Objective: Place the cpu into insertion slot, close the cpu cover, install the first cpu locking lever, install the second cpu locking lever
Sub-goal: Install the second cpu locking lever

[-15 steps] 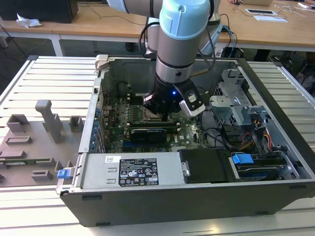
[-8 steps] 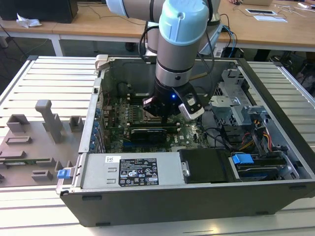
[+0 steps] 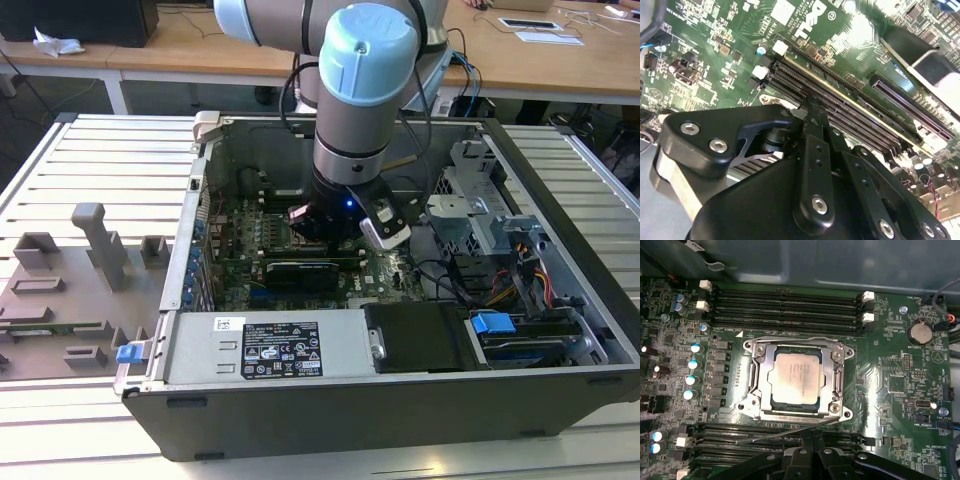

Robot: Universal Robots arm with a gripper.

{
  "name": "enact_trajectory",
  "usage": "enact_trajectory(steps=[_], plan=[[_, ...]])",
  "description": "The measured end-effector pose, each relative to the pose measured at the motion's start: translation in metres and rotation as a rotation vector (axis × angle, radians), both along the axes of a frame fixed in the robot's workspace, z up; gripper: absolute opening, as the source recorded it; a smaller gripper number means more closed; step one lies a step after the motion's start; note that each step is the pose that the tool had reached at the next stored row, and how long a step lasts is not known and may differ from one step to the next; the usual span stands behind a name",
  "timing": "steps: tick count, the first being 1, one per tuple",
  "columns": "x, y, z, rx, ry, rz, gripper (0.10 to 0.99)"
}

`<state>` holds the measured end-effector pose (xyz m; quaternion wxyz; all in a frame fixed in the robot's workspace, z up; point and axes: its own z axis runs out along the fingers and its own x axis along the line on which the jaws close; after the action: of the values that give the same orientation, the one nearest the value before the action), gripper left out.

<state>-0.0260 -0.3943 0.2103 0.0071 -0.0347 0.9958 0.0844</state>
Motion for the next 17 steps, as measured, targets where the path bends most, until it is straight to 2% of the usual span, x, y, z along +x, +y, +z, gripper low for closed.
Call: enact_trajectory(steps=[4, 6, 9, 10, 13, 17], plan=[[-0.0001, 0.0, 0.0105, 0.0, -0.0028, 0.0, 0.106], [-0.0001, 0.0009, 0.0109, 0.0, -0.0031, 0.0, 0.106], [-0.0001, 0.0083, 0.0109, 0.0, -0.003, 0.0, 0.106], [-0.0008, 0.0091, 0.0108, 0.002, -0.003, 0.0, 0.106], [-0.0087, 0.0092, 0.0099, 0.007, -0.0031, 0.0, 0.106], [-0.021, 0.0091, 0.0088, 0.007, -0.003, 0.0, 0.106]])
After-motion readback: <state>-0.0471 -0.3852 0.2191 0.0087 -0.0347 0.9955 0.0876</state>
